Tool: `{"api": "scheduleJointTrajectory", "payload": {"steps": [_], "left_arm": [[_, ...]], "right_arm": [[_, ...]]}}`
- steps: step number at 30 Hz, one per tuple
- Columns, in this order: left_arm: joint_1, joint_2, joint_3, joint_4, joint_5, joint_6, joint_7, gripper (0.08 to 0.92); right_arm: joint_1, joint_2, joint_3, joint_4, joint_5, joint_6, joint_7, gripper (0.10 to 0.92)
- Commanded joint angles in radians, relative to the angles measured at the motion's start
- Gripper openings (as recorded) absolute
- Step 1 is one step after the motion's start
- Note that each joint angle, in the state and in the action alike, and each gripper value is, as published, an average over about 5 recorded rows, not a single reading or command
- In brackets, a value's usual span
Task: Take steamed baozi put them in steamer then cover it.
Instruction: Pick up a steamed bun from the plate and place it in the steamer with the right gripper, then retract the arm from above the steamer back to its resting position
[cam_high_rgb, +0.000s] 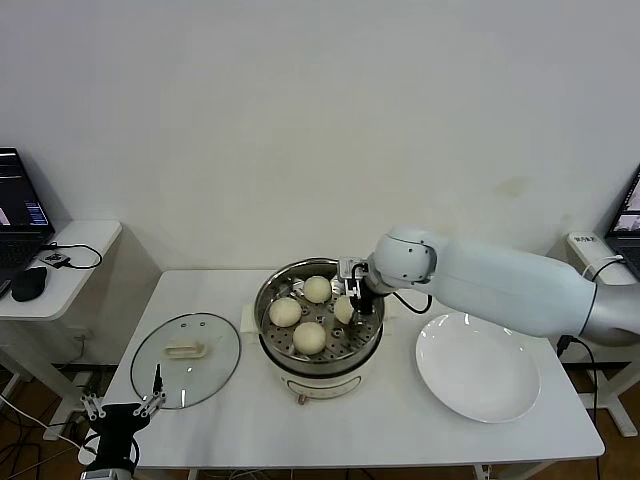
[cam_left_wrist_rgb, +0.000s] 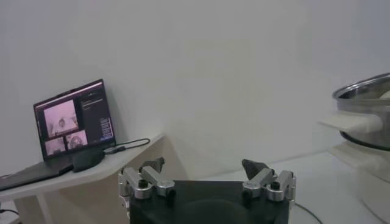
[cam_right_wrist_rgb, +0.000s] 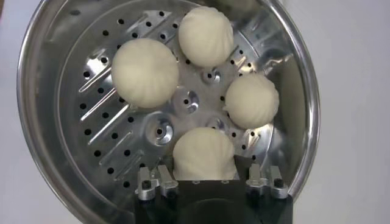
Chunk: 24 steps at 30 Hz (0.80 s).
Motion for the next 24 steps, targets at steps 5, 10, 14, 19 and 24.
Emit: {"api": "scheduleJointTrajectory", "payload": {"steps": [5,10,14,19,24], "left_arm": [[0.0,0.002,-0.003,0.007,-0.001,-0.005,-0.002,0.823],[-0.007,0.004,-0.005,0.012,-0.001,-0.004,-0.008,0.823],[-0.013,0.01,-0.007,0.025,0.001,0.007,-0.018,0.823],[-0.025,0.018,0.003,0.039,0.007,0.031,-0.021,0.823],[-0.046,0.023,0.008,0.053,0.023,0.047,-0.01,0.823]], "right_arm": [[0.01,-0.082,0.093,0.082,0.038,-0.01,0.035,0.811],[-0.066,-0.186,0.205,0.167,0.129,0.005,0.211,0.822],[-0.283,-0.314,0.384,0.264,0.199,0.115,0.481,0.823],[-0.733,-0.423,0.758,0.352,0.164,0.344,0.701,0.823],[-1.123,-0.391,1.081,0.368,0.059,0.573,0.807,0.823]]}}
